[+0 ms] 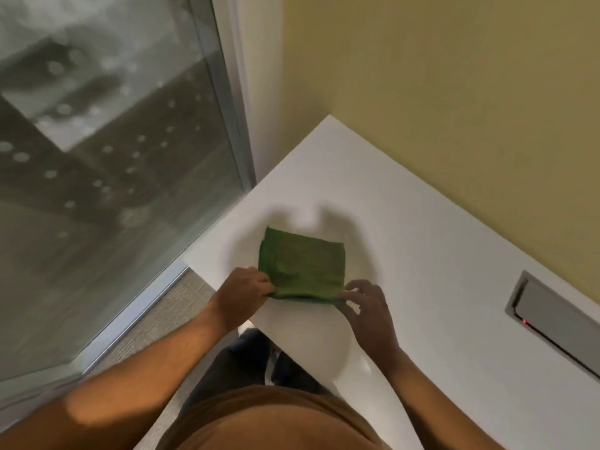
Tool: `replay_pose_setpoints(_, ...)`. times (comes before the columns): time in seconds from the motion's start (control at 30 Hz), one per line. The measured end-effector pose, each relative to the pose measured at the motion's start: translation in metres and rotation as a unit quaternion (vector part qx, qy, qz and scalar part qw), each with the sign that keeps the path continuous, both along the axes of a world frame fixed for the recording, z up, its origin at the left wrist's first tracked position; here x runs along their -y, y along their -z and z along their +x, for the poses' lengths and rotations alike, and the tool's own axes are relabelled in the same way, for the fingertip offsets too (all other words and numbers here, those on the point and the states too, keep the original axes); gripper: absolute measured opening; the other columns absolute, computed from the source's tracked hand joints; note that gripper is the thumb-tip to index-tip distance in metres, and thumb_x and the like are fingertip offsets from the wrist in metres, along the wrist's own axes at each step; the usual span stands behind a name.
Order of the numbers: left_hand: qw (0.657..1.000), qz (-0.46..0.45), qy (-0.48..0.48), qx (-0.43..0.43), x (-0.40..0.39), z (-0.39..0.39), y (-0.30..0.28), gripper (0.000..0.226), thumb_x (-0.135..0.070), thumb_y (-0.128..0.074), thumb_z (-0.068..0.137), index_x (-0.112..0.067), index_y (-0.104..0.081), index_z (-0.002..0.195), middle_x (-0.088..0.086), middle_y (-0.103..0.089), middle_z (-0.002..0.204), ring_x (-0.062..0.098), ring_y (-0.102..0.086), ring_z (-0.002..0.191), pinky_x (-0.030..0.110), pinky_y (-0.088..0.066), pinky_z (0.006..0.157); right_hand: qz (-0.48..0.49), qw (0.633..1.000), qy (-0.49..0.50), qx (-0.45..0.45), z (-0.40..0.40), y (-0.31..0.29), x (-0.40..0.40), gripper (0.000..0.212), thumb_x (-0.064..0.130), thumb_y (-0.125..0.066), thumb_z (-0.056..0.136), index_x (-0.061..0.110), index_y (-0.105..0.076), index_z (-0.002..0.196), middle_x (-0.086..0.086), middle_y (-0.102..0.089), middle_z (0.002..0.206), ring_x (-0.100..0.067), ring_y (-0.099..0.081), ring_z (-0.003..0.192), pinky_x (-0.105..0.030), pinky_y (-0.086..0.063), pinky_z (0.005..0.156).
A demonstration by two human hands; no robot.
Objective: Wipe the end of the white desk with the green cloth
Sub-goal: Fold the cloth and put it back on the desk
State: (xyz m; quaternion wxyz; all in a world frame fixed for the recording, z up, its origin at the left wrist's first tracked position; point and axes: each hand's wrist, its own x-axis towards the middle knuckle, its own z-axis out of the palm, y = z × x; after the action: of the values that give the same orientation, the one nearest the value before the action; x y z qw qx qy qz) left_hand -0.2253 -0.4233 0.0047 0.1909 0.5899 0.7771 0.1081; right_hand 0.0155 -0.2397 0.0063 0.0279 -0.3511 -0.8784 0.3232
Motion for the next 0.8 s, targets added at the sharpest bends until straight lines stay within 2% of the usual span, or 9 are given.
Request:
replay_pose_setpoints(0.07,0.998,-0.063,0.021,0.020,0.005,-0.002,0.012,0.029,-0.019,-0.057,0.107,-0.019,-0.080,0.126,0.004,-0.078,0.122,0.028,-0.070,0.114,0.042,-0.051,0.101,-0.038,0.999,0.021,0.032,0.004,0.008,0.016,0.016,0.021,-0.080,0.093,0.022,-0.084,0.108,0.002,-0.071,0.121,-0.021,-0.061,0.110,-0.041,-0.057,0.093)
replay_pose_setpoints(0.1,0.996,-0.075,0.034,0.028,0.006,-0.005,0.014,0.032,-0.021,-0.054,0.109,-0.019,-0.077,0.131,0.003,-0.076,0.127,0.026,-0.068,0.119,0.041,-0.049,0.104,-0.053,0.997,0.036,0.040,0.004,0.009,0.021,0.016,0.021,-0.079,0.093,0.022,-0.084,0.109,0.004,-0.072,0.122,-0.019,-0.061,0.111,-0.040,-0.058,0.093)
replay_pose_setpoints(0.17,0.994,-0.078,0.057,0.049,0.005,-0.014,0.015,0.032,-0.021,-0.054,0.109,-0.017,-0.076,0.132,0.005,-0.076,0.128,0.027,-0.068,0.119,0.042,-0.050,0.103,-0.074,0.994,0.076,0.039,0.002,0.009,0.027,0.017,0.022,-0.079,0.094,0.023,-0.083,0.110,0.006,-0.075,0.119,-0.016,-0.062,0.108,-0.036,-0.058,0.089)
replay_pose_setpoints(0.3,0.993,-0.027,0.032,0.107,-0.009,-0.037,0.003,0.029,-0.015,-0.068,0.103,-0.011,-0.076,0.131,0.010,-0.080,0.122,0.028,-0.074,0.108,0.041,-0.059,0.098,-0.109,0.980,0.169,0.008,-0.013,0.000,0.015,0.016,0.020,-0.078,0.095,0.025,-0.080,0.110,0.004,-0.076,0.110,-0.014,-0.066,0.099,-0.006,-0.047,0.075)
replay_pose_setpoints(0.37,0.988,-0.020,-0.005,0.150,-0.028,-0.049,-0.003,0.035,-0.016,-0.071,0.101,-0.012,-0.072,0.136,0.012,-0.078,0.125,0.027,-0.074,0.112,0.038,-0.059,0.102,-0.109,0.973,0.201,-0.020,-0.026,-0.004,0.001,0.017,0.015,-0.074,0.097,0.020,-0.080,0.111,0.002,-0.078,0.107,-0.015,-0.068,0.096,-0.003,-0.045,0.075)
replay_pose_setpoints(0.5,0.981,-0.046,-0.066,0.177,-0.080,-0.068,-0.002,0.038,-0.017,-0.071,0.101,-0.017,-0.069,0.140,0.014,-0.075,0.131,0.032,-0.069,0.121,0.045,-0.056,0.109,-0.134,0.952,0.276,-0.004,-0.059,0.004,-0.029,0.016,0.016,-0.072,0.095,0.015,-0.081,0.108,-0.001,-0.076,0.098,-0.023,-0.071,0.094,-0.023,-0.048,0.078)
replay_pose_setpoints(0.67,0.975,-0.125,-0.085,0.162,-0.109,-0.076,0.022,0.034,-0.020,-0.070,0.102,-0.019,-0.072,0.136,0.018,-0.072,0.131,0.037,-0.066,0.123,0.051,-0.055,0.111,-0.157,0.929,0.335,0.032,-0.079,0.024,-0.032,0.020,0.015,-0.070,0.094,0.012,-0.080,0.111,-0.003,-0.072,0.096,-0.029,-0.072,0.099,-0.028,-0.052,0.084)
replay_pose_setpoints(0.73,0.976,-0.104,-0.108,0.158,-0.108,-0.075,0.031,0.032,-0.021,-0.071,0.101,-0.020,-0.073,0.133,0.019,-0.071,0.128,0.039,-0.064,0.123,0.053,-0.053,0.112,-0.151,0.919,0.363,0.015,-0.083,0.028,-0.026,0.020,0.015,-0.069,0.094,0.012,-0.078,0.112,-0.001,-0.070,0.096,-0.029,-0.071,0.099,-0.034,-0.057,0.088)
replay_pose_setpoints(0.8,0.980,-0.061,-0.124,0.144,-0.102,-0.070,0.037,0.031,-0.021,-0.071,0.101,-0.017,-0.073,0.131,0.017,-0.073,0.126,0.039,-0.059,0.128,0.055,-0.052,0.109,-0.157,0.906,0.393,-0.004,-0.083,0.034,-0.019,0.026,0.018,-0.072,0.094,0.012,-0.072,0.120,-0.003,-0.069,0.106,-0.028,-0.069,0.101,-0.038,-0.058,0.094)
